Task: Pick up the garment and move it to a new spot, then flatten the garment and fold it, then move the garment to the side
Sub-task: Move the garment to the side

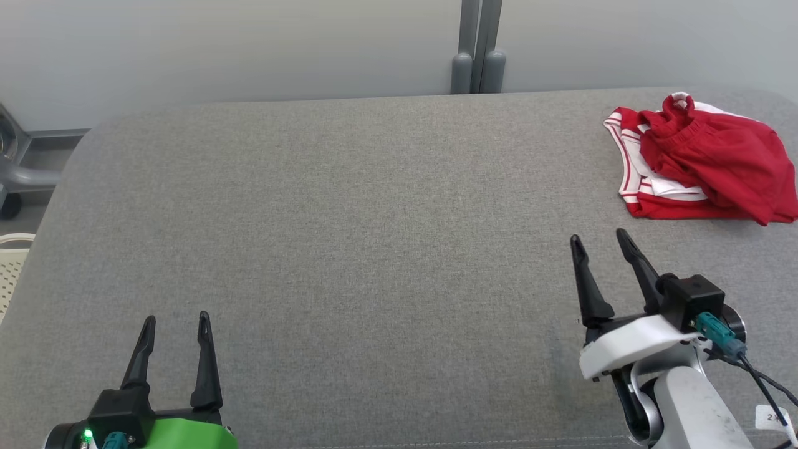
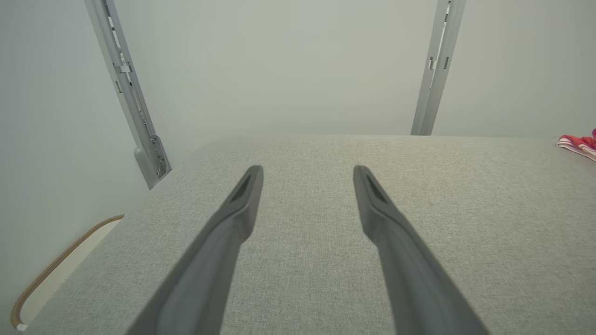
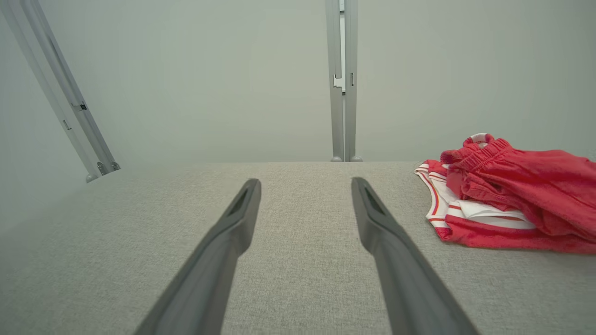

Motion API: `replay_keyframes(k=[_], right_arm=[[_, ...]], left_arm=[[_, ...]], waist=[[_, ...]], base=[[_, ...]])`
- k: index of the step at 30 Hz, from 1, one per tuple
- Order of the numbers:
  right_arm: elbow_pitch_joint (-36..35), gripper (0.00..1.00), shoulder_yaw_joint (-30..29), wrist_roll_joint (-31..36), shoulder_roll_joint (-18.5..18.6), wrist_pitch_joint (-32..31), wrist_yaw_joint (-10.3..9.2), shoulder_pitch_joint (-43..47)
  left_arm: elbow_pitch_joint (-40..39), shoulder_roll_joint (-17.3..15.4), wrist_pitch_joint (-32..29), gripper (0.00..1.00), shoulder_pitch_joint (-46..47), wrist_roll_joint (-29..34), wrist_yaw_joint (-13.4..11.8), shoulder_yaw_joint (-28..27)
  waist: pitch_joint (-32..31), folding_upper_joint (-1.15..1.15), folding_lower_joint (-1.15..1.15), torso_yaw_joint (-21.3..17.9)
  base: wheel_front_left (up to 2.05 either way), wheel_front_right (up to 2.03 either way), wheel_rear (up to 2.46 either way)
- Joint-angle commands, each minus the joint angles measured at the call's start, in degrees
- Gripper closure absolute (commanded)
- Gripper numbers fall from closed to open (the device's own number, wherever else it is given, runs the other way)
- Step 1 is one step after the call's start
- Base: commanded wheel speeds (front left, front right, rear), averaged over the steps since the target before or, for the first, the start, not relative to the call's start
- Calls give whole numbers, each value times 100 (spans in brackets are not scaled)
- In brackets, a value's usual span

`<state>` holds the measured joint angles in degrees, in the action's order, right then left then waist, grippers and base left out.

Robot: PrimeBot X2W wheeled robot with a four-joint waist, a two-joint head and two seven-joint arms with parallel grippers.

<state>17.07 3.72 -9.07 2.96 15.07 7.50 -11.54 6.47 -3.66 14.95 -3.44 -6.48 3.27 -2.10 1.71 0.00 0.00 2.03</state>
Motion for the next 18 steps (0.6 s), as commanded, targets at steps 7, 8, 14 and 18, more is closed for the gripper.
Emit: replay_keyframes(k=[7,8,14,18], right_arm=[[-157,0,-38,3,10,23,-3,503],[-157,0,-44,61,13,23,-3,536],[-146,0,14,29,4,23,-3,671],[-106,0,18,15,3,23,-3,643]], left_arm=[[66,14,19,0,-205,-28,-33,10],[73,14,19,0,-223,-19,-33,15],[130,-15,19,0,-295,40,10,45],[129,-24,19,0,-312,56,28,51]], waist=[[-176,0,0,-6],[-192,0,0,-9],[-266,0,0,-25],[-283,0,0,-37]], base=[[0,0,0],[0,0,0],[0,0,0],[0,0,0]])
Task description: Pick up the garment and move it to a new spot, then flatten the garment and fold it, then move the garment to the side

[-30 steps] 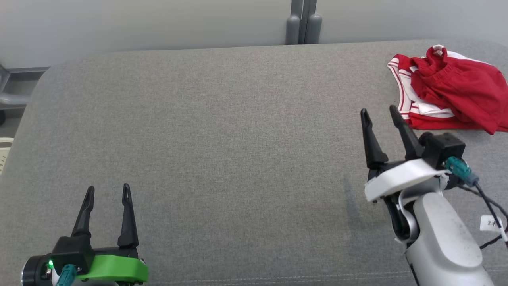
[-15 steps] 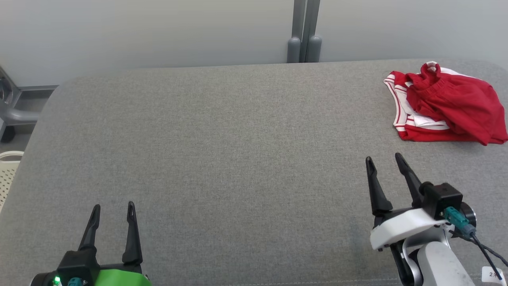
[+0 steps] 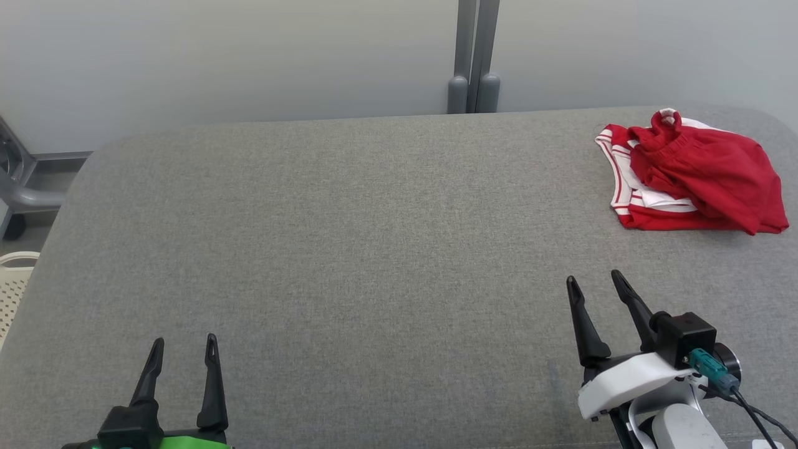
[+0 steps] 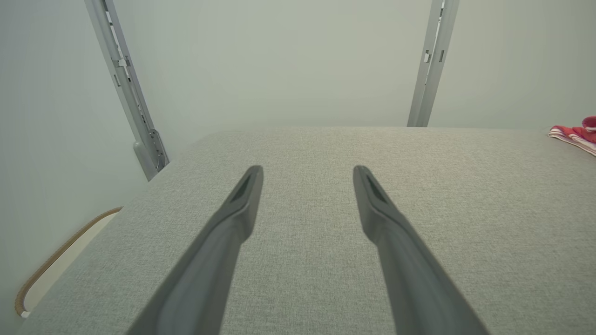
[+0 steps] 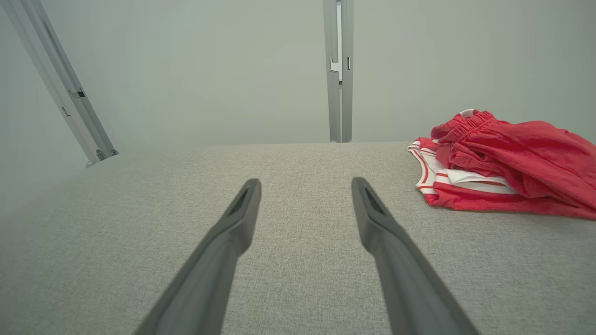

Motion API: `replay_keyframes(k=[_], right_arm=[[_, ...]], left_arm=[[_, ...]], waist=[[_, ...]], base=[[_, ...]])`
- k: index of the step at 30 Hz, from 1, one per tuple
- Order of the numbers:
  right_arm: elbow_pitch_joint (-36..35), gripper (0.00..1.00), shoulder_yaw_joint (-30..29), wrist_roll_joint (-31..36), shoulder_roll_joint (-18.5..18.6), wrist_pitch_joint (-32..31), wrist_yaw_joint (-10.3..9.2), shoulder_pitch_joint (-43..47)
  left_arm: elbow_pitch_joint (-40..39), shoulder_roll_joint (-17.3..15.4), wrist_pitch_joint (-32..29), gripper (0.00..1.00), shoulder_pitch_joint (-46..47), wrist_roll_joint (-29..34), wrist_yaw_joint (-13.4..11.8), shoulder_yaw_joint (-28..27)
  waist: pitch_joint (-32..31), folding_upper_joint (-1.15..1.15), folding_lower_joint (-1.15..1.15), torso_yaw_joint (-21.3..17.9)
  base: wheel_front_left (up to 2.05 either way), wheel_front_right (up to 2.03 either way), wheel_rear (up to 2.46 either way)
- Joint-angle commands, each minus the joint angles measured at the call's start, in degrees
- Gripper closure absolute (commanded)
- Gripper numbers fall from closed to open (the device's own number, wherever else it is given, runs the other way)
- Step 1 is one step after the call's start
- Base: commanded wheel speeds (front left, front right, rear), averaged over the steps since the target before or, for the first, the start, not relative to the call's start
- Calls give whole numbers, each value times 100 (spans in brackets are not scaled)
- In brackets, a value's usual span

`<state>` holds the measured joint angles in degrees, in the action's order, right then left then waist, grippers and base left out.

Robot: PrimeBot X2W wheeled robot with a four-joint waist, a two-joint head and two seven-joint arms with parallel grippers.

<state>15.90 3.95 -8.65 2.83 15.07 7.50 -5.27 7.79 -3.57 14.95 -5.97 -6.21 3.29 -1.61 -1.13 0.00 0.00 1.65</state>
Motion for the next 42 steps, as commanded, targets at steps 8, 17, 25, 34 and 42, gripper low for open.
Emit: replay_keyframes(k=[8,17,25,34,42], right_arm=[[35,0,3,-33,16,23,-3,-46],[12,0,49,-69,15,23,-3,-56],[162,100,72,-81,-24,-20,1,74],[227,100,-159,-863,-25,-355,1,37],[234,100,-396,-1675,-20,-701,1,-44]], left_arm=[[13,-31,19,0,-24,10,52,36],[-45,-21,19,0,-40,-48,61,-4],[95,41,-34,100,-18,-96,58,-3],[212,53,-144,100,114,-938,94,35],[232,54,-211,100,234,-1816,132,117]], waist=[[0,0,0,-8],[11,0,0,-19],[9,0,0,-7],[16,0,0,-16],[25,0,0,-26]], base=[[0,0,0],[0,0,0],[0,0,0],[0,0,0],[0,0,0]])
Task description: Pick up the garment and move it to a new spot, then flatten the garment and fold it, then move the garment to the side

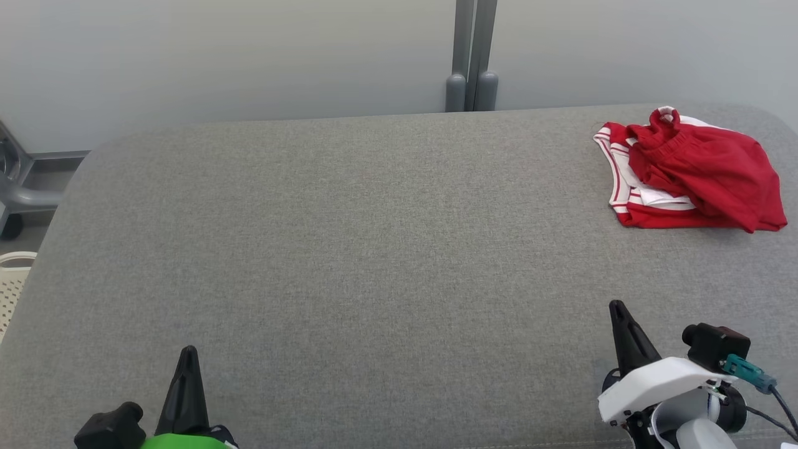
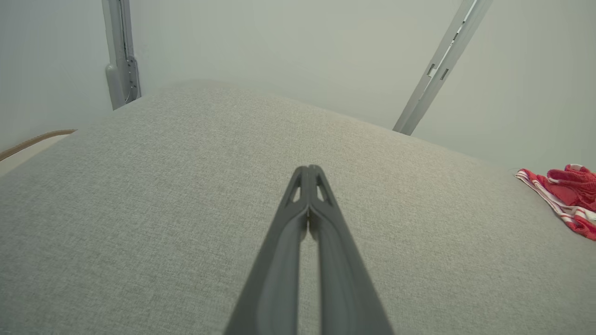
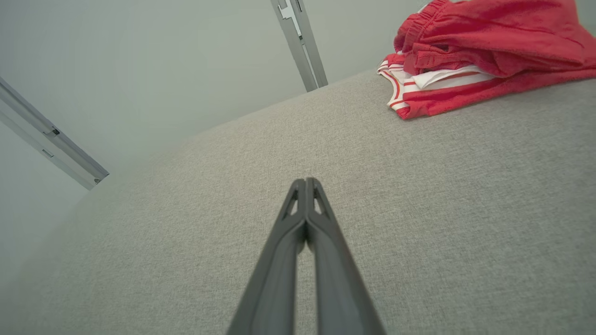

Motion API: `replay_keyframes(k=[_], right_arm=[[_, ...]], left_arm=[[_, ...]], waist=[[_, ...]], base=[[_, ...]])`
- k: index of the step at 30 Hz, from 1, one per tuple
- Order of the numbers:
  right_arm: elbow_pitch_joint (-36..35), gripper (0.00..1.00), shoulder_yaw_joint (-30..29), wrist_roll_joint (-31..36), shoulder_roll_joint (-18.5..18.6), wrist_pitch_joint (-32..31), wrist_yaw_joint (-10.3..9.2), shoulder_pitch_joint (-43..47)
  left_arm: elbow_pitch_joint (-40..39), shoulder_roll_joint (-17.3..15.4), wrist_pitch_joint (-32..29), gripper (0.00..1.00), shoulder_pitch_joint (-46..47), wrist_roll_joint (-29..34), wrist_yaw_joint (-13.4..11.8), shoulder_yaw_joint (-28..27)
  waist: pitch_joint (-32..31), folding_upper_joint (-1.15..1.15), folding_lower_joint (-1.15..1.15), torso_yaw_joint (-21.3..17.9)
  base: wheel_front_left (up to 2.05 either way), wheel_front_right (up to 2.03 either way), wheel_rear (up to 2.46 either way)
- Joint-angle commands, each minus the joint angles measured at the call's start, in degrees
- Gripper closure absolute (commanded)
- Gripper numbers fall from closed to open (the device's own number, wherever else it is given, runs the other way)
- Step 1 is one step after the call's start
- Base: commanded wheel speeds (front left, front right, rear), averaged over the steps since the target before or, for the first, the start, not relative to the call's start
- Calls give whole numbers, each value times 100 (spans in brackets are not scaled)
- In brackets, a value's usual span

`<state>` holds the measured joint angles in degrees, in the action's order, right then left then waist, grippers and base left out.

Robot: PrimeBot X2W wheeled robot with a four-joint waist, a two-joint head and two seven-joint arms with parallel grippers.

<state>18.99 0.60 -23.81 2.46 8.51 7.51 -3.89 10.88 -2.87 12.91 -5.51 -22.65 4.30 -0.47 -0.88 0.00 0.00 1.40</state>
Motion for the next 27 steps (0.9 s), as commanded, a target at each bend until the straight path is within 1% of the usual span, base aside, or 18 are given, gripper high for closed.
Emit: replay_keyframes(k=[1,15,27], right_arm=[[-73,100,-89,-255,18,-86,0,-192],[-54,100,-447,-1493,27,-611,-1,-317],[-37,100,-715,-2414,34,-1006,-1,-412]], left_arm=[[-73,-16,-17,100,202,-277,36,11],[-15,-14,-148,100,404,-1611,94,112],[33,-12,-248,100,553,-2602,136,181]], waist=[[1,0,0,-2],[16,0,0,-19],[29,0,0,-35]], base=[[0,0,0],[0,0,0],[0,0,0]])
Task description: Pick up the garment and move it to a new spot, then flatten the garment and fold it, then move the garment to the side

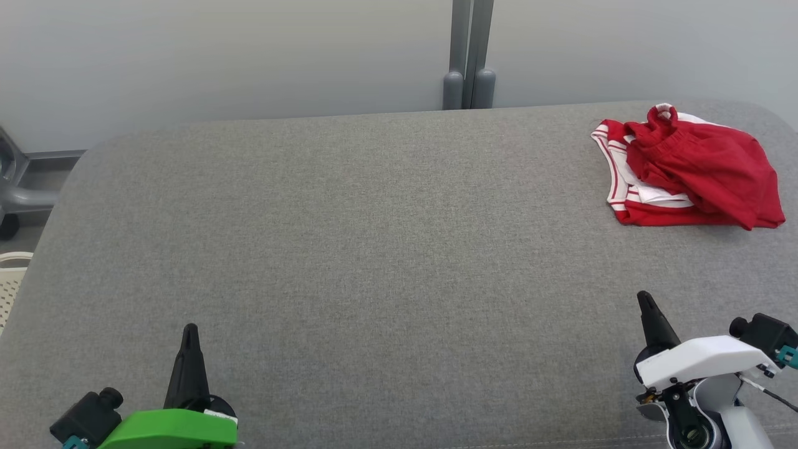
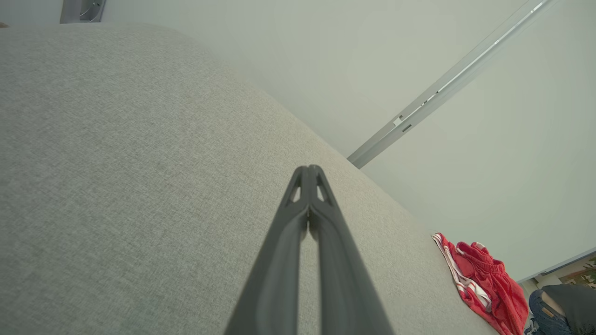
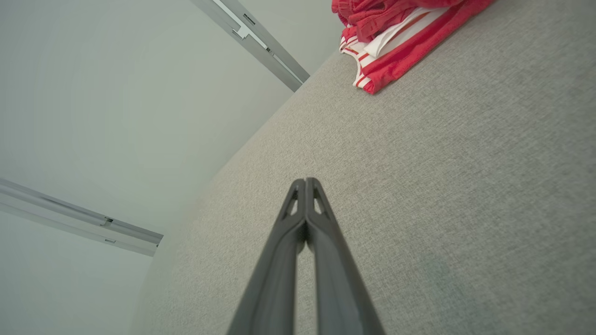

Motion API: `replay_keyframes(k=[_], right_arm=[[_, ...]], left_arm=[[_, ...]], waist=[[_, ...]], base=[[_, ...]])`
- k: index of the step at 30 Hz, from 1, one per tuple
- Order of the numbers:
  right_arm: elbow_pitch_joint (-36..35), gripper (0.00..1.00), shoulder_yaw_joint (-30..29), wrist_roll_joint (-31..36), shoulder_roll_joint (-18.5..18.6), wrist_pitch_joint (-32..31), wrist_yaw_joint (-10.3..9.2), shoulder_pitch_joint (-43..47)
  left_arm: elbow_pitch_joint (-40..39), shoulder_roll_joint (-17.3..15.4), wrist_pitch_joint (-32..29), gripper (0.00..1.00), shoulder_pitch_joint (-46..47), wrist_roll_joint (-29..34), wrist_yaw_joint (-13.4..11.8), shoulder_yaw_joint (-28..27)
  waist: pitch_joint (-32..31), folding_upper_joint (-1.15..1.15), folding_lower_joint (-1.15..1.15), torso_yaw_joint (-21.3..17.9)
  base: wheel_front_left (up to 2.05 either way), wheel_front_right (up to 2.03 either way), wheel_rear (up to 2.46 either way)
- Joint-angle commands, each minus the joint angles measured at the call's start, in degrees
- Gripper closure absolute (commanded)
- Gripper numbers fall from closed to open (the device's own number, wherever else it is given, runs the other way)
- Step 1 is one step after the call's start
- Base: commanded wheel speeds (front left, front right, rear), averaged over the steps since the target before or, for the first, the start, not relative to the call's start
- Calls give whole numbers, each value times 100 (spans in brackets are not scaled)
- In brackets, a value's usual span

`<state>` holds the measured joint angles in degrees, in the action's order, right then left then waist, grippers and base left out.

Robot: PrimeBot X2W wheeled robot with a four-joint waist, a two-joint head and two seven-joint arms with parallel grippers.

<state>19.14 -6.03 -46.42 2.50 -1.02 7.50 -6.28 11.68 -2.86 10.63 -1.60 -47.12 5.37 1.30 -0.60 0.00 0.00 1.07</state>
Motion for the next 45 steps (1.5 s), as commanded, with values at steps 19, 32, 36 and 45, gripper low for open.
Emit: replay_keyframes(k=[19,32,36,45], right_arm=[[-28,100,-399,-1335,39,-560,1,-286],[-13,100,-616,-2076,44,-878,0,-360],[-8,100,-678,-2292,46,-971,0,-378],[2,100,-809,-2734,49,-1161,0,-415]], left_arm=[[15,-12,-147,100,353,-1430,84,99],[55,-10,-231,100,477,-2236,128,156],[66,-10,-252,100,514,-2464,130,171],[90,-8,-297,100,590,-2948,154,205]], waist=[[20,0,0,-23],[34,0,0,-40],[38,0,0,-45],[48,0,0,-56]], base=[[0,0,0],[0,0,0],[0,0,0],[0,0,0]])
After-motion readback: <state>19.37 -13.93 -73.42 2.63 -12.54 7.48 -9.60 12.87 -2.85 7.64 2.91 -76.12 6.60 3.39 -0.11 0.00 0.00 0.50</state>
